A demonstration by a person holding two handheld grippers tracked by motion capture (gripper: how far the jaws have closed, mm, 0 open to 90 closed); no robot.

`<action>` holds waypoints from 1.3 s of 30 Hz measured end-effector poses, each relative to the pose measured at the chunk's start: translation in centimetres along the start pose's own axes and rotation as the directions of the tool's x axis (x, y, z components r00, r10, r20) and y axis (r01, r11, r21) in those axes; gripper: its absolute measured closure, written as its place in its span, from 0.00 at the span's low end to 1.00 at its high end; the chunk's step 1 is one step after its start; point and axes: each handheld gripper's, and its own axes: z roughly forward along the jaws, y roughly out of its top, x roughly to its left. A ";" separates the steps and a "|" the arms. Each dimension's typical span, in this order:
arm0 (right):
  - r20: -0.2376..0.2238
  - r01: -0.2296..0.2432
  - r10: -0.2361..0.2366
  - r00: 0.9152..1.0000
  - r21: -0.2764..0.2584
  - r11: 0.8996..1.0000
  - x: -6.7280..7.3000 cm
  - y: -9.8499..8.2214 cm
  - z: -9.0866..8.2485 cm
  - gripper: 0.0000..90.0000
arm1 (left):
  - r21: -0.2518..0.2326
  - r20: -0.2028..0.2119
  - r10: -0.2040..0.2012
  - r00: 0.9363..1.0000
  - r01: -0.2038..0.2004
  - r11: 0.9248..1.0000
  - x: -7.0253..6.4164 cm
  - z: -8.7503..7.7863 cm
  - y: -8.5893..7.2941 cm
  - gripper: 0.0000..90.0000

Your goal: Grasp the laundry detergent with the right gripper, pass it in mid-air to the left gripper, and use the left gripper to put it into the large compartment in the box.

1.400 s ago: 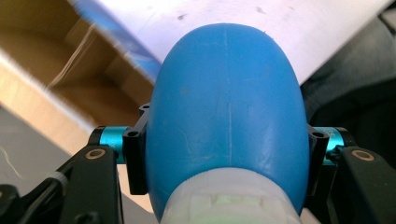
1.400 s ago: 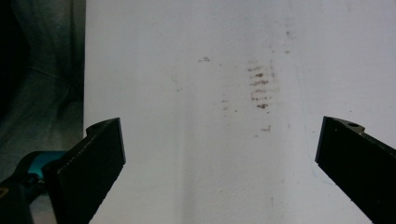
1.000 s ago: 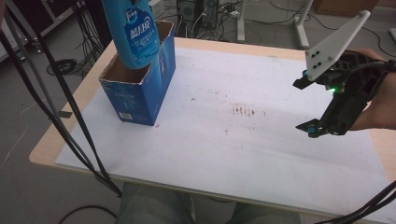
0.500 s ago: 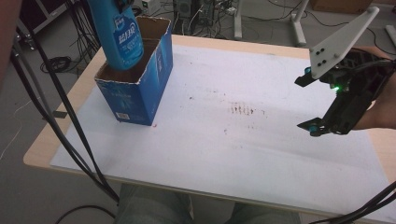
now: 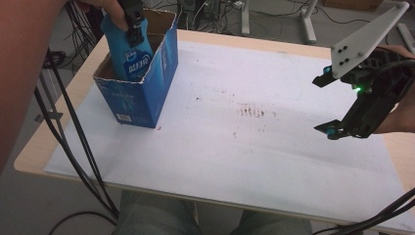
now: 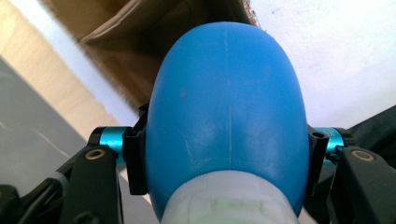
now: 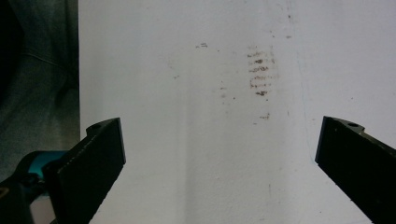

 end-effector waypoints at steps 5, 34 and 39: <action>0.008 0.005 -0.005 1.000 -0.002 1.000 0.0 -0.2 0.1 0.01 | 0.008 -0.041 0.141 0.989 -0.141 0.990 0.0 2.1 0.0 0.42; -0.009 -0.026 0.026 1.000 0.010 1.000 -0.5 -0.7 1.3 0.01 | -0.041 0.050 0.251 0.967 -0.249 0.968 1.1 5.7 -0.1 0.25; -0.007 -0.025 0.025 1.000 0.008 1.000 -0.4 -0.7 1.1 0.01 | -0.046 0.052 0.252 0.966 -0.250 0.967 0.6 4.2 -0.3 0.23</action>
